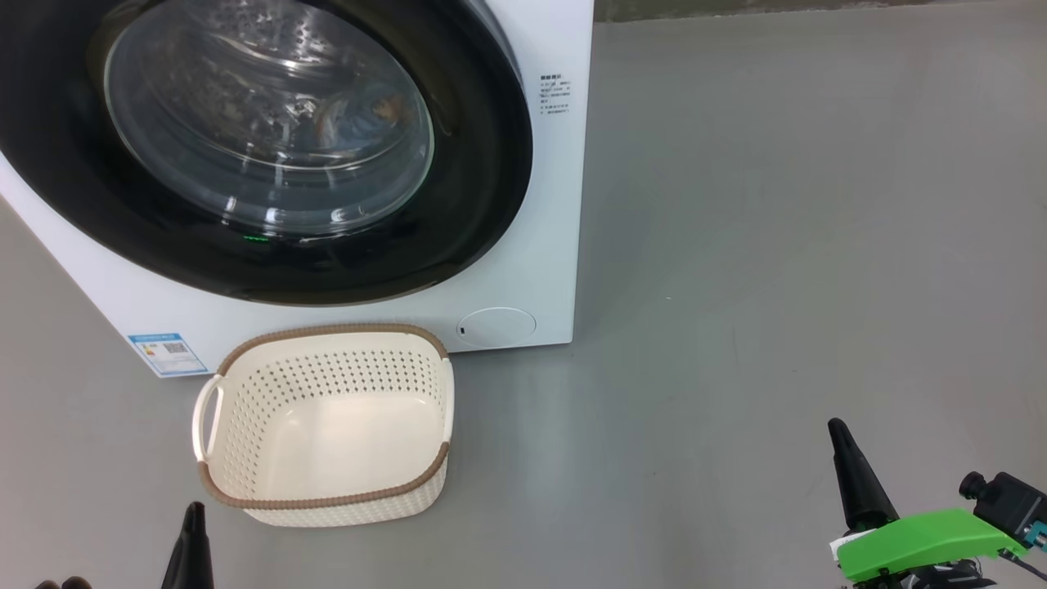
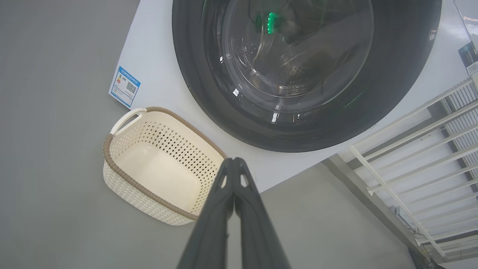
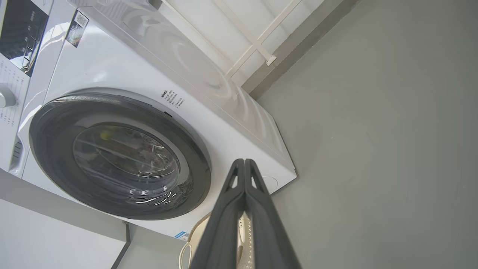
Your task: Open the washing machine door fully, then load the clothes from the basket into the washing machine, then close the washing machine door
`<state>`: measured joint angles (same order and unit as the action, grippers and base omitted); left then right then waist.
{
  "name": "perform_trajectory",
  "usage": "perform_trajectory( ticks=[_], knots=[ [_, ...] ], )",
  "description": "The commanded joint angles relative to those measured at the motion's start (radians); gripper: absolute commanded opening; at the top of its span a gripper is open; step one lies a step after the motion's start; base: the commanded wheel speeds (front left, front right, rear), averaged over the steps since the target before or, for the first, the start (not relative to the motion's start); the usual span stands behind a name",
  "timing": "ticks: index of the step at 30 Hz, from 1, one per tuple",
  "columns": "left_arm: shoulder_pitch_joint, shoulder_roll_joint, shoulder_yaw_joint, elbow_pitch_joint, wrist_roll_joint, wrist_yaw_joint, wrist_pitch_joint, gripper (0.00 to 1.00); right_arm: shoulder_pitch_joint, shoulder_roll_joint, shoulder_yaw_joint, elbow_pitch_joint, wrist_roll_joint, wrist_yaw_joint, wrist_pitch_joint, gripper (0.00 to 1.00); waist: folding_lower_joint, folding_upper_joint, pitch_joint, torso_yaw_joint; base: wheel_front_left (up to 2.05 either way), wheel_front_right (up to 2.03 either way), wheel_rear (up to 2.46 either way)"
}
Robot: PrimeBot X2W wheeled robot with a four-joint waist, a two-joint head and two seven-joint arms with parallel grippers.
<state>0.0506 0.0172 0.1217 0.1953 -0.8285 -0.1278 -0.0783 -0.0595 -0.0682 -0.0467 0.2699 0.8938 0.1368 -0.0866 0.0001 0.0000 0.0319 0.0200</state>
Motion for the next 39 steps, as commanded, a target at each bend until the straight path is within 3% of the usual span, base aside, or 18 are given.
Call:
perform_trajectory(
  ticks=[1,39],
  knots=[
    [-0.051,0.019,0.015,-0.017,-0.030,-0.002,0.007,0.00,-0.035,-0.005,0.004,-0.025,0.033,-0.003,0.010,0.00,-0.0001,0.0000,-0.001,0.000,0.00,0.00,0.00],
    [-0.116,0.028,0.001,0.024,-0.482,-0.002,0.118,0.00,-0.043,0.007,-0.037,-0.025,0.446,-0.005,0.123,0.00,-0.0001,0.0000,-0.018,-0.012,0.00,0.00,0.00]
  ],
)
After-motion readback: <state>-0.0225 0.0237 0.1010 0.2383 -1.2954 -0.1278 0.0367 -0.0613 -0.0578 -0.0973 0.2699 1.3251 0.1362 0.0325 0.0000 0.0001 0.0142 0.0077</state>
